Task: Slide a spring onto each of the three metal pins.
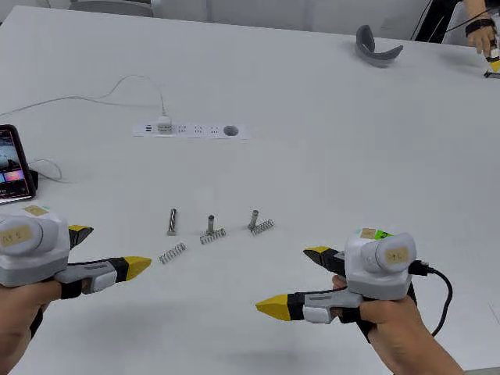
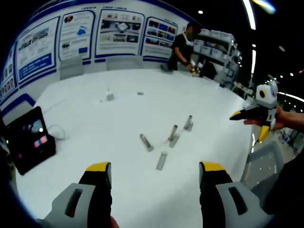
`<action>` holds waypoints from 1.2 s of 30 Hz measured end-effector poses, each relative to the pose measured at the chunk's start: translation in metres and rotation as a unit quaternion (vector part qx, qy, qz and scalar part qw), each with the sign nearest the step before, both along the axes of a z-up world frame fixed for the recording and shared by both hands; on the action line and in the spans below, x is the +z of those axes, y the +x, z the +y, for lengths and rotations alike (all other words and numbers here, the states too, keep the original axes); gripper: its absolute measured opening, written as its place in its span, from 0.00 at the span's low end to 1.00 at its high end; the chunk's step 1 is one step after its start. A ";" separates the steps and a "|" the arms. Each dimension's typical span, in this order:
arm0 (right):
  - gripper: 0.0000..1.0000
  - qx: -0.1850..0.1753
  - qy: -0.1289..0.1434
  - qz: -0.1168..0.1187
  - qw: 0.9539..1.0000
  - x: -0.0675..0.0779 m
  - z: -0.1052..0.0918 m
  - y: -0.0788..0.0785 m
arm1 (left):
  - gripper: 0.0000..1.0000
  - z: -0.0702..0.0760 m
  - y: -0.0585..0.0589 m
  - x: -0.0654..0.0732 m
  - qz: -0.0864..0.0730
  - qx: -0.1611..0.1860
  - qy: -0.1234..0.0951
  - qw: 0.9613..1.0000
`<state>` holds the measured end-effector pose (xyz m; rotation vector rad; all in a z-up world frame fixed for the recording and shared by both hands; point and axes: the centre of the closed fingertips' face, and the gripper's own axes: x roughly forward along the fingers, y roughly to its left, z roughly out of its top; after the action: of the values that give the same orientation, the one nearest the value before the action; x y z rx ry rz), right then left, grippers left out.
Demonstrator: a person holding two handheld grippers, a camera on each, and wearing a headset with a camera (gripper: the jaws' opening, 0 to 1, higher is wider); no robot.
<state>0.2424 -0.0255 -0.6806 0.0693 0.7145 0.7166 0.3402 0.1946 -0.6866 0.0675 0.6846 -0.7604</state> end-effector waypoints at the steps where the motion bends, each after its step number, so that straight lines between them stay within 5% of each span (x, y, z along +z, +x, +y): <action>1: 0.93 0.000 -0.001 0.000 1.000 0.000 0.000 0.000 | 0.77 -0.001 0.002 -0.001 0.000 -0.001 0.001 1.000; 15: 0.93 -0.012 0.001 0.004 1.000 0.000 -0.006 -0.002 | 0.78 -0.020 0.026 -0.007 0.007 -0.013 0.000 1.000; 36: 0.91 -0.024 -0.002 0.005 1.000 0.005 -0.018 -0.010 | 0.68 -0.040 0.081 -0.030 0.025 0.012 -0.001 1.000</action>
<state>0.2323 -0.0437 -0.6754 0.0856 0.7210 0.6694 0.4214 0.1549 -0.7162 0.0373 0.7311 -0.7414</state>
